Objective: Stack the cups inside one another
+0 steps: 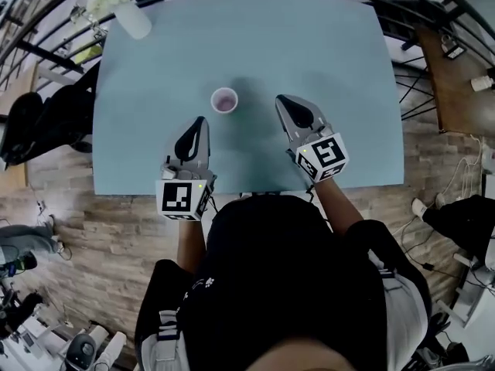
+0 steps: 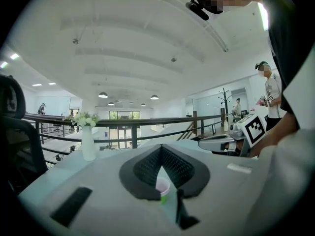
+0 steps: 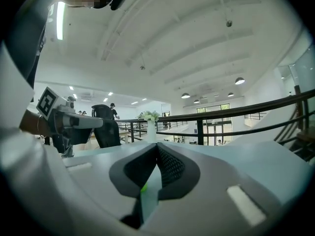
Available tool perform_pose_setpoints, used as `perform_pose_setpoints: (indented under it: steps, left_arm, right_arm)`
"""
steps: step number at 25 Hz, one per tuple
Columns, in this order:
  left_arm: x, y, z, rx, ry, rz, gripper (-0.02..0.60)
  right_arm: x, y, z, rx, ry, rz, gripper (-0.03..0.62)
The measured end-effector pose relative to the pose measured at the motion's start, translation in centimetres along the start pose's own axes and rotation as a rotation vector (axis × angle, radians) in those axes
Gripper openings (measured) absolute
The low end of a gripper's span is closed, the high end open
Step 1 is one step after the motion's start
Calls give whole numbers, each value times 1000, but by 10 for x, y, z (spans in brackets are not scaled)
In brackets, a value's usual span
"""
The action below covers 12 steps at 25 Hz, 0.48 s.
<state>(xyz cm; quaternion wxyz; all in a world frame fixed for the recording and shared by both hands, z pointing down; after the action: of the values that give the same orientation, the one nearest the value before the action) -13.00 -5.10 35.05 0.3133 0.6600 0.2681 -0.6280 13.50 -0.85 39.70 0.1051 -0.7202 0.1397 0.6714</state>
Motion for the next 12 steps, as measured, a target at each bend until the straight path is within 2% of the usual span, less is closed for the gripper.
perform_pose_setpoints:
  steps: [5,12]
  left_arm:
    - [0,11,-11,-38,4,2,-8]
    - [1,15,-14,-47,8,6,-8]
  right_arm:
    - [1,-13,-8,-22,-3,4,6]
    - [5,-17,-9,-20,-18,-2,6]
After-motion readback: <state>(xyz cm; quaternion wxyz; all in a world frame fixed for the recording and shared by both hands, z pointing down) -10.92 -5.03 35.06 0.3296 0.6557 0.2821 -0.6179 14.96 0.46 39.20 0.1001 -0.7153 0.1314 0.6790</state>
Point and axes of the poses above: the fingertips, and each gripper's own axes: y forward along the fingers, z to its left, x out of its top, the point moved 10 cm from there along -y, backward along the fingers, and after that the axes turned 3 degrees about -z, right-handed, at the moved point
